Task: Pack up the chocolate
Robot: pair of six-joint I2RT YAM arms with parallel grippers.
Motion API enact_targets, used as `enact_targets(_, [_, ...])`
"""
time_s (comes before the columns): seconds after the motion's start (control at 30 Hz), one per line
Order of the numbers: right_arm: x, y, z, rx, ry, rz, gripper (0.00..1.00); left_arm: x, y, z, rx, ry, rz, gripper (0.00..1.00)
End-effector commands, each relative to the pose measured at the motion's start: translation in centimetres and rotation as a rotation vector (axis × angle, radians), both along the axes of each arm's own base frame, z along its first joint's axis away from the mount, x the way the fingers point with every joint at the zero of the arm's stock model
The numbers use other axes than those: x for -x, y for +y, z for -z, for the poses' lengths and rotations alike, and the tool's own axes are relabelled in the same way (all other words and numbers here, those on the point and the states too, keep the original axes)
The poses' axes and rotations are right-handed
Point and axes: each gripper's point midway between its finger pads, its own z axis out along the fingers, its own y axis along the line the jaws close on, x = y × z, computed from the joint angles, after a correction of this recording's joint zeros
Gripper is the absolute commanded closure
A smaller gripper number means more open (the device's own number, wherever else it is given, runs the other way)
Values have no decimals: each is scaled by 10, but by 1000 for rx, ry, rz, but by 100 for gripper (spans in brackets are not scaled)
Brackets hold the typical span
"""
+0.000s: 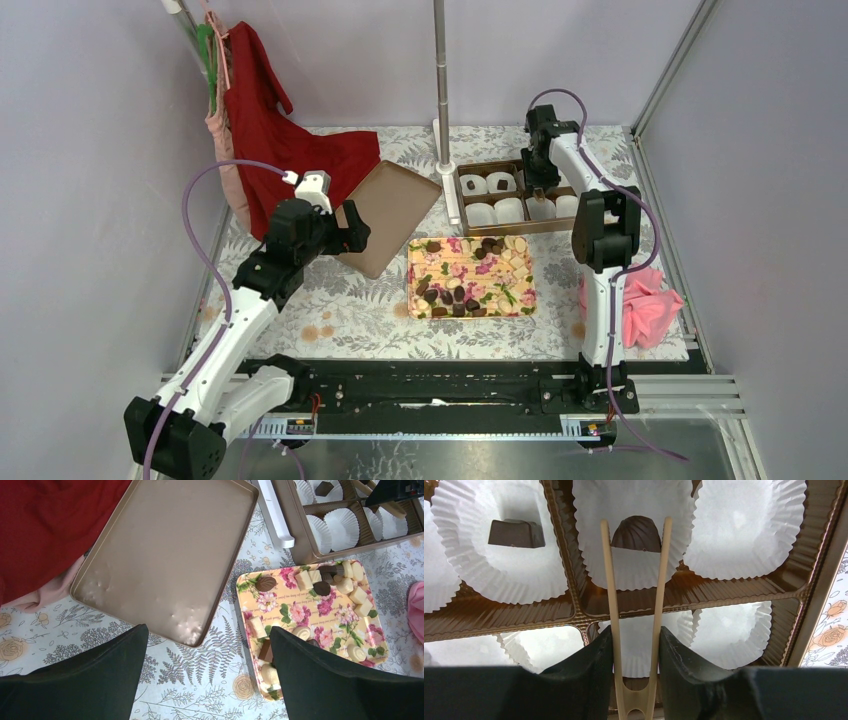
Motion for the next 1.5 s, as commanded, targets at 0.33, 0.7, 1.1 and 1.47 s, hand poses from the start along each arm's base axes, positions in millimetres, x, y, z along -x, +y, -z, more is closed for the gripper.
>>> enact_targets(0.33, [-10,0,-11,-8,-30,-15,56,-5,3,1,-15,-17,-6,1])
enact_targets(0.7, [-9,1,-14,-13,-32,-17,53,-4,2,0,-13,-19,-4,1])
enact_targets(1.1, [5,3,-49,-37,-69,-24,54,-3,2,-3,-7,-28,-2,1])
enact_targets(1.47, [60,25,-93,-142,-147,-52,53,-3,-1,-10,33,-29,-11,1])
